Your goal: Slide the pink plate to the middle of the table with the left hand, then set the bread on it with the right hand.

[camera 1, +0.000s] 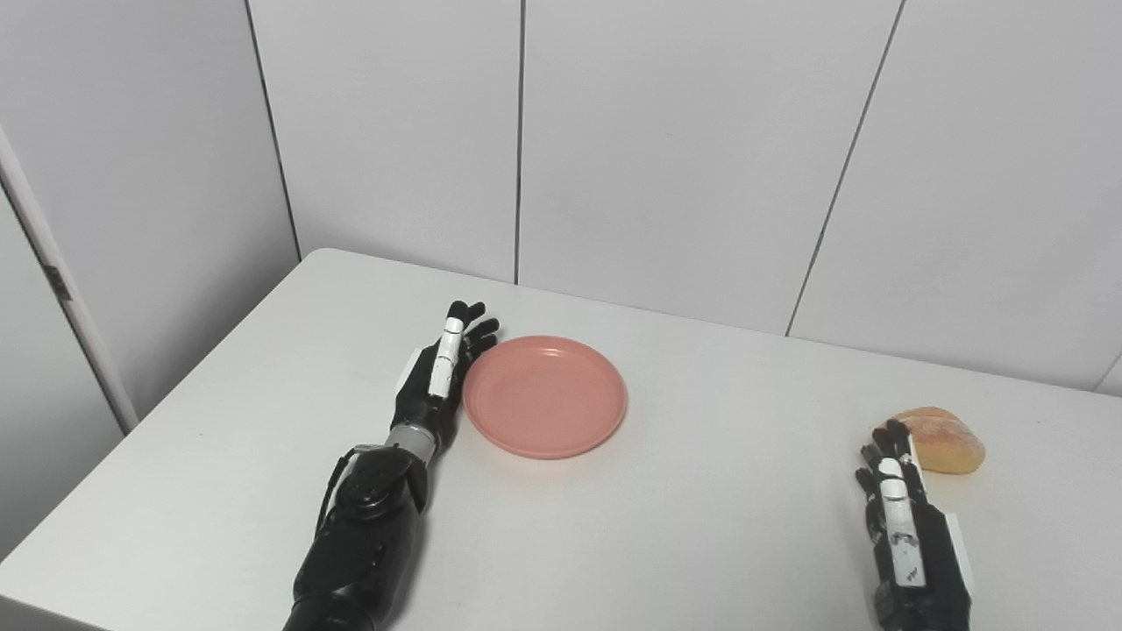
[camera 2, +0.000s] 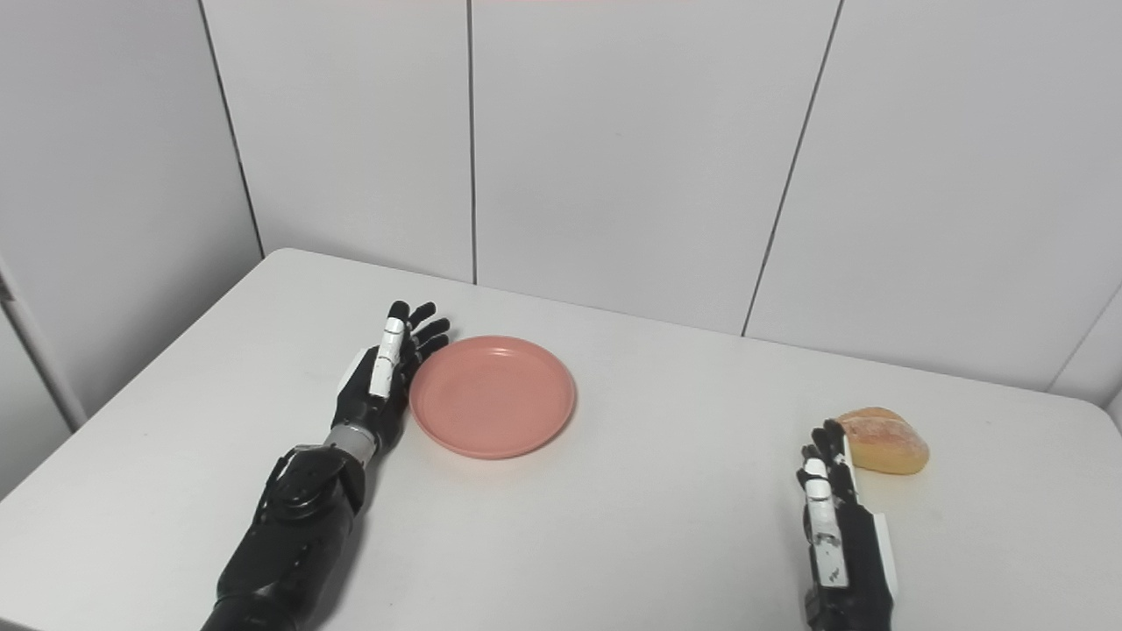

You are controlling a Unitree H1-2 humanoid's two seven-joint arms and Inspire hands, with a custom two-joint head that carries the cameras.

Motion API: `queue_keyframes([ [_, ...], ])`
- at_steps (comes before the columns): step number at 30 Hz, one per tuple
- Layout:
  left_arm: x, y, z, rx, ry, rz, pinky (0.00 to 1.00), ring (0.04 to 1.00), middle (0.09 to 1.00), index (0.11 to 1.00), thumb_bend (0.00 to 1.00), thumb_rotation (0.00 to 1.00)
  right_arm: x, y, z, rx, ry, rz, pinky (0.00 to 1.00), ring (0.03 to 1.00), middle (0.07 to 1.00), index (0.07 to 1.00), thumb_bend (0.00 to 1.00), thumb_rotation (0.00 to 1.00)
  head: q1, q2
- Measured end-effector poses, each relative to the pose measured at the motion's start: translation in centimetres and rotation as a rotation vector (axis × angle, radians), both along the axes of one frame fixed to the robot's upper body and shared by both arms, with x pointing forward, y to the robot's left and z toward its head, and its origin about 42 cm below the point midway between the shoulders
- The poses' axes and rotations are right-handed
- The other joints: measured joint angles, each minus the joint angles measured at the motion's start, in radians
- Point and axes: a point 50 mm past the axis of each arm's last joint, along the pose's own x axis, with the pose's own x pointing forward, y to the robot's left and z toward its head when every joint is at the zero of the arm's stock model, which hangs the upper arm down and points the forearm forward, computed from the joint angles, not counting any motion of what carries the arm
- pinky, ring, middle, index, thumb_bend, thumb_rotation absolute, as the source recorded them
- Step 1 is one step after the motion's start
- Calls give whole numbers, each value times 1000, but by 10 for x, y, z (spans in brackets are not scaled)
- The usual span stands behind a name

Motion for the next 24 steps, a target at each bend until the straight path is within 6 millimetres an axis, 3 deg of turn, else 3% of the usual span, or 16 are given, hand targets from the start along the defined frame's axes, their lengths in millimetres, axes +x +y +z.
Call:
queue_keyframes([
  [8,0,-7,-1,9,-3,-36,957,912,882,889,725,1000,0,7,0,6,4,-19,1000,979,979,988,616,848,-78,6],
  [22,-2,-33,-3,-10,-12,-128,979,930,911,920,776,1000,1,19,0,-7,5,-10,1000,978,975,985,564,867,-158,15],
  [24,-3,-39,-4,-22,-15,-141,982,941,920,930,772,1000,1,20,0,-5,6,-13,1000,976,971,981,555,871,-195,26],
])
